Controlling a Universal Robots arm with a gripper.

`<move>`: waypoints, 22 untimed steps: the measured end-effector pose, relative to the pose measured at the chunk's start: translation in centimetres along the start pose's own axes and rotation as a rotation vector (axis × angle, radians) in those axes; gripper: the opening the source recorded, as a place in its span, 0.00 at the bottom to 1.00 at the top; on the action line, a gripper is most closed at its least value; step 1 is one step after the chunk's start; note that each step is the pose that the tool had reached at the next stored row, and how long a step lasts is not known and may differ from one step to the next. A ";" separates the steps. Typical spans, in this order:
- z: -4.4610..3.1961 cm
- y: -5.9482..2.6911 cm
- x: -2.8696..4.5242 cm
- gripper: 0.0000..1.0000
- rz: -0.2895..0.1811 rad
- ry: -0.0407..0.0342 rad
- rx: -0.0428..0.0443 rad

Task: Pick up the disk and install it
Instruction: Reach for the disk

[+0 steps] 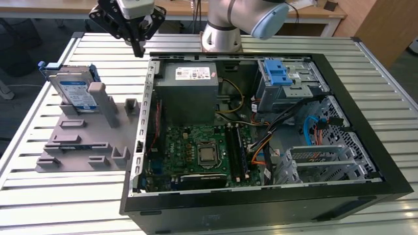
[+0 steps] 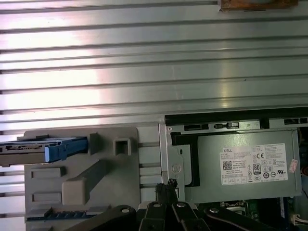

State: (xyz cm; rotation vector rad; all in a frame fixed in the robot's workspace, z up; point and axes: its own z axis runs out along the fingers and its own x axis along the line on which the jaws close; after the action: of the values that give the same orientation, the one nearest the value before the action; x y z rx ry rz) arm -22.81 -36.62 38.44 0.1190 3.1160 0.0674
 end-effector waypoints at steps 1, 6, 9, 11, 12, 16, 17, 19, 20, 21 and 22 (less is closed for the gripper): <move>0.01 0.02 0.14 0.11 0.000 0.0000 0.0000; 0.08 0.15 0.74 0.11 0.000 0.0000 -0.0001; 0.10 0.23 1.13 0.11 0.000 0.0001 0.0000; 0.12 0.27 1.40 0.11 0.000 0.0001 0.0000; 0.13 0.29 1.51 0.11 0.000 0.0000 -0.0001; 0.16 0.37 2.04 0.11 0.000 0.0003 0.0000; 0.16 0.37 2.18 0.11 0.000 0.0002 0.0000; 0.17 0.40 2.44 0.11 0.000 0.0002 0.0000; 0.18 0.41 2.56 0.11 0.000 0.0003 0.0000; 0.19 0.43 2.69 0.11 0.000 0.0003 0.0000; 0.20 0.44 2.82 0.11 0.000 0.0003 0.0000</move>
State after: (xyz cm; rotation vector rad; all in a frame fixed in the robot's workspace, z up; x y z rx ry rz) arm -25.58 -35.96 38.20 0.1188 3.1163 0.0674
